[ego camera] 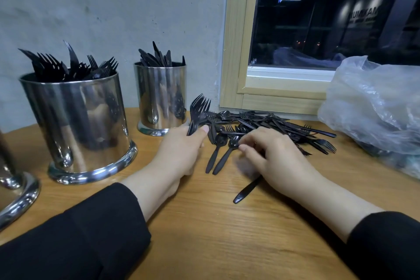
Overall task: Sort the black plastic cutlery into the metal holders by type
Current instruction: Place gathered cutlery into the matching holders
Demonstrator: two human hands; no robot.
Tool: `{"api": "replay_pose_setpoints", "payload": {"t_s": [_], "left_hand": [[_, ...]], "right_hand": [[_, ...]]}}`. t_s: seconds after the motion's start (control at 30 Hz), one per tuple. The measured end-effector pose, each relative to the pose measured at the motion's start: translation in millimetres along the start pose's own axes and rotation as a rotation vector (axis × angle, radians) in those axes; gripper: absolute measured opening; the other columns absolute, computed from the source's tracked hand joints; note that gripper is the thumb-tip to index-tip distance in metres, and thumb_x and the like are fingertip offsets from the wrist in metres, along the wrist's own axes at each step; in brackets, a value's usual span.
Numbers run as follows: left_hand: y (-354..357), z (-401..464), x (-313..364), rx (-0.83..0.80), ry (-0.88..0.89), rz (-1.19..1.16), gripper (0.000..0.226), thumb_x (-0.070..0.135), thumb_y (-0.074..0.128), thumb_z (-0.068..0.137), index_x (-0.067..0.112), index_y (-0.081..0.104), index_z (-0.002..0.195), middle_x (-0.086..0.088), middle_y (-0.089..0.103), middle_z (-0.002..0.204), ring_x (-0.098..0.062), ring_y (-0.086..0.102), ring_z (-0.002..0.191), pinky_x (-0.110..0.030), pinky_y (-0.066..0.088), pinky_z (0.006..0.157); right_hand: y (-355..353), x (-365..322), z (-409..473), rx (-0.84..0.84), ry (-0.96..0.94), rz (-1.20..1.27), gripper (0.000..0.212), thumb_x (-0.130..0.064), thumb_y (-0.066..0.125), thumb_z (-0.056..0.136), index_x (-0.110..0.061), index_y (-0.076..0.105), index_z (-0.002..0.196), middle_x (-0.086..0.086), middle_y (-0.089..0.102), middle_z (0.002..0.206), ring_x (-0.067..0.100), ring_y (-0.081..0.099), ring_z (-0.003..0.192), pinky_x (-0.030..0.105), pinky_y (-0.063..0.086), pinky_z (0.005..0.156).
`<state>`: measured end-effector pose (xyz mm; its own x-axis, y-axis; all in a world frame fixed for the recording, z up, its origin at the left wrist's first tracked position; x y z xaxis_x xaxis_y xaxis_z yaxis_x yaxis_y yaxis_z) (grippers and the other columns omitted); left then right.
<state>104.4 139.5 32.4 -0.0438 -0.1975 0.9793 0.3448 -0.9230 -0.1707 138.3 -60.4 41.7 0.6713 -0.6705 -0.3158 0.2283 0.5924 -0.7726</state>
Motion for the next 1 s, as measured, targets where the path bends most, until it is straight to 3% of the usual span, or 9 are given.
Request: {"api": "replay_pose_setpoints", "payload": {"t_s": [0.1,0.17,0.3,0.43,0.57,0.67,0.77,0.9,1.0], "left_hand": [[3,-1,-1,-0.033,0.001,0.063,0.034,0.041,0.059,0.102,0.013,0.059,0.081,0.002,0.041,0.057,-0.012,0.032,0.041,-0.024,0.028,0.047],[3,-1,2,-0.032,0.007,0.076,0.034,0.044,0.063,0.099,0.016,0.056,0.08,0.003,0.043,0.058,-0.012,0.033,0.041,-0.024,0.029,0.046],[5,-3,5,-0.056,0.026,0.103,0.041,0.047,0.062,0.098,0.013,0.06,0.075,0.012,0.042,0.047,-0.013,0.035,0.043,-0.027,0.028,0.048],[11,-9,10,-0.077,0.093,0.173,0.04,0.045,0.058,0.101,0.016,0.065,0.075,0.015,0.04,0.041,-0.008,0.038,0.039,-0.029,0.032,0.049],[18,-17,18,-0.098,0.173,0.273,0.04,0.041,0.057,0.102,0.01,0.069,0.079,0.011,0.046,0.039,-0.003,0.044,0.036,-0.012,0.035,0.041],[21,-20,20,-0.141,0.186,0.283,0.04,0.042,0.057,0.102,0.013,0.074,0.08,0.003,0.061,0.052,-0.003,0.049,0.043,-0.022,0.043,0.053],[24,-21,21,-0.174,0.217,0.292,0.041,0.039,0.058,0.102,0.007,0.075,0.084,-0.009,0.074,0.074,-0.007,0.056,0.052,-0.012,0.042,0.05],[25,-21,21,-0.247,0.252,0.43,0.048,0.05,0.056,0.1,0.014,0.078,0.079,-0.002,0.078,0.084,-0.017,0.068,0.078,-0.018,0.047,0.069],[30,-27,23,-0.39,0.307,0.524,0.037,0.043,0.063,0.099,0.015,0.073,0.077,0.006,0.07,0.066,-0.005,0.056,0.055,-0.017,0.04,0.054]], "right_hand": [[-2,-2,0,0.006,0.019,-0.053,0.015,-0.039,0.055,0.098,-0.03,0.068,0.097,-0.016,0.059,0.092,0.007,0.056,0.09,0.033,0.046,0.085],[-11,5,-3,-0.03,0.054,-0.031,0.014,-0.026,0.056,0.096,-0.029,0.069,0.101,-0.015,0.059,0.099,0.004,0.056,0.094,0.026,0.043,0.086],[-24,23,-22,-0.344,-0.017,0.006,0.042,-0.015,0.051,0.087,-0.032,0.065,0.122,-0.023,0.055,0.123,0.0,0.047,0.12,0.018,0.036,0.103],[-29,38,-36,-0.459,-0.046,-0.044,0.049,-0.027,0.057,0.082,-0.04,0.062,0.129,-0.033,0.052,0.13,-0.003,0.044,0.126,0.028,0.035,0.108],[-28,38,-35,-0.374,-0.135,-0.091,0.031,-0.028,0.061,0.09,-0.035,0.068,0.12,-0.023,0.061,0.121,0.0,0.054,0.117,0.036,0.045,0.102],[-26,37,-33,-0.313,-0.178,-0.111,0.027,-0.013,0.066,0.091,-0.027,0.071,0.114,-0.015,0.063,0.113,0.002,0.057,0.107,0.027,0.047,0.096],[-29,35,-32,-0.205,-0.219,-0.147,0.021,-0.011,0.069,0.092,-0.021,0.073,0.109,-0.011,0.068,0.105,0.007,0.061,0.1,0.024,0.048,0.091],[-37,27,-26,0.029,-0.172,-0.096,0.02,-0.007,0.074,0.089,-0.017,0.074,0.106,-0.01,0.072,0.096,0.002,0.063,0.088,0.007,0.042,0.083],[-36,19,-21,0.142,-0.08,-0.01,0.019,-0.004,0.074,0.087,-0.019,0.074,0.098,-0.014,0.068,0.079,-0.006,0.058,0.076,0.003,0.038,0.071]]}}
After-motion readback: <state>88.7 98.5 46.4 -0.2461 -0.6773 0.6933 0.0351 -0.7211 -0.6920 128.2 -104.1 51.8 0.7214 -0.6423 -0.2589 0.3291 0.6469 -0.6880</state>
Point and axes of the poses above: each hand's wrist, its own z-axis towards the middle knuckle, its own y-axis out of the palm, x = y × z, the point moved 4 cm from there along z, towards the middle knuckle
